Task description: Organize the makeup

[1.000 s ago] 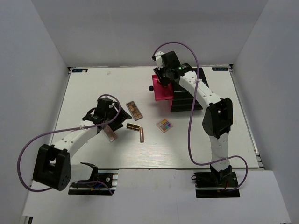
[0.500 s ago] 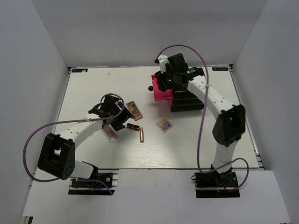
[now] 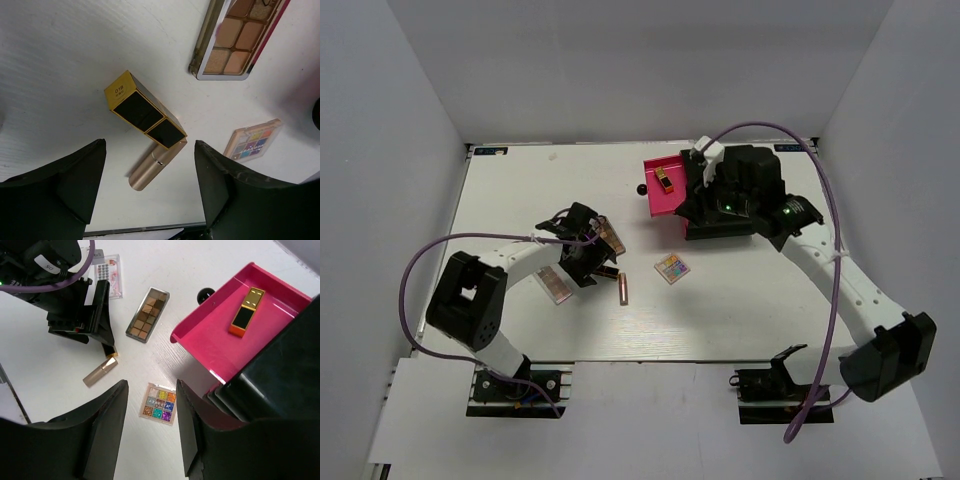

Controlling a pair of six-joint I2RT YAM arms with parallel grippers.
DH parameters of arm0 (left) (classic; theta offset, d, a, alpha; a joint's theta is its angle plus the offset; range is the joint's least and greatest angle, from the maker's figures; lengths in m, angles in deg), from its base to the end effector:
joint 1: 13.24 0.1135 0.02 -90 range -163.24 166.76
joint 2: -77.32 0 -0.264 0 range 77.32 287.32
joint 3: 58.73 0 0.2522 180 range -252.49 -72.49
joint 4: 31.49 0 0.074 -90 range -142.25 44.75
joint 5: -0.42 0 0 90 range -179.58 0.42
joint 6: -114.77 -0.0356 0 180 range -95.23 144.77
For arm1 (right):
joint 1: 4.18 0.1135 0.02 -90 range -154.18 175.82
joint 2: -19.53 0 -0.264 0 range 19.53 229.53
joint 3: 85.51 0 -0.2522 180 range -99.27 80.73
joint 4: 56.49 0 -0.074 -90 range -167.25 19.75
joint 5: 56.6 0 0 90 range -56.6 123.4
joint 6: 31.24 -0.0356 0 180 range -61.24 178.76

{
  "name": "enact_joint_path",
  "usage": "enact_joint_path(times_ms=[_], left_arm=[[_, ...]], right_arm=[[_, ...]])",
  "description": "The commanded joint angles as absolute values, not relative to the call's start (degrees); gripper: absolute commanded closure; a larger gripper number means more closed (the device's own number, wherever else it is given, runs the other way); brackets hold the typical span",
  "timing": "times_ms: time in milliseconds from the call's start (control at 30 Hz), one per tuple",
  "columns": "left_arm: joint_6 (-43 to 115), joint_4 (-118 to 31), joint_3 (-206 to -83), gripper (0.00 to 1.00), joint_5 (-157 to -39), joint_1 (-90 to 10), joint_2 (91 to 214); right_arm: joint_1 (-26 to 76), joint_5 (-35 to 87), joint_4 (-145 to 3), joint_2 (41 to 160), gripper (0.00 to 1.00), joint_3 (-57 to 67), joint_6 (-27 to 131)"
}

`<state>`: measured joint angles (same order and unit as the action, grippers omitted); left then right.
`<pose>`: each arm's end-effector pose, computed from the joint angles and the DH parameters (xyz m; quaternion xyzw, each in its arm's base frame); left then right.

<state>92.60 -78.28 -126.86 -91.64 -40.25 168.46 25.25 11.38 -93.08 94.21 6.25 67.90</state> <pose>0.2624 -0.1352 0.1760 -0.3403 0.9236 -0.1411 0.1056 0.2494 0.1560 0.3854 -0.3698 0.7379 0.2522 0.5050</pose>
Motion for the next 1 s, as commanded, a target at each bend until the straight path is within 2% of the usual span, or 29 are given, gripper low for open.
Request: enact_joint_path(times_ms=[0,267,367,467,567,600,800,867,967], left_arm=[[96.0,-78.2,-129.2,0.19,-88.1,-41.5,168.9],[96.8,-84.4,-136.2,0.19,-86.2,-42.6,177.8],[96.8,-85.9,-136.8,0.24,-86.4,-42.6,179.2],[96.7,-85.6,-135.8,0.33,-86.6,-42.6,179.0],[96.5,-85.4,-135.2,0.49,-86.4,-42.6,178.1],[96.4,-85.8,-135.2,0.57,-86.3,-42.6,177.6],[93.7,-86.5,-135.5,0.81,-86.4,-42.6,175.5],[91.8,-87.4,-136.3,0.95,-85.5,-42.6,173.9],[88.6,-88.7,-138.2,1.0,-83.6,-42.6,170.0]], right_arm=[[24.0,10.2,-89.1,90.2,0.51,9.4,67.2],[21.6,9.2,-87.0,85.6,0.51,15.2,66.3],[20.7,8.5,-86.2,84.4,0.51,16.8,65.9],[19.6,7.7,-85.7,83.8,0.51,18.0,65.4],[18.8,6.7,-85.1,83.3,0.51,18.8,64.8],[18.5,6.4,-85.1,83.2,0.51,18.9,64.6],[16.7,5.0,-84.6,82.4,0.51,19.7,63.9],[16.0,4.8,-84.2,81.9,0.51,20.1,63.9],[14.9,5.3,-83.3,81.2,0.5,21.0,63.7]])
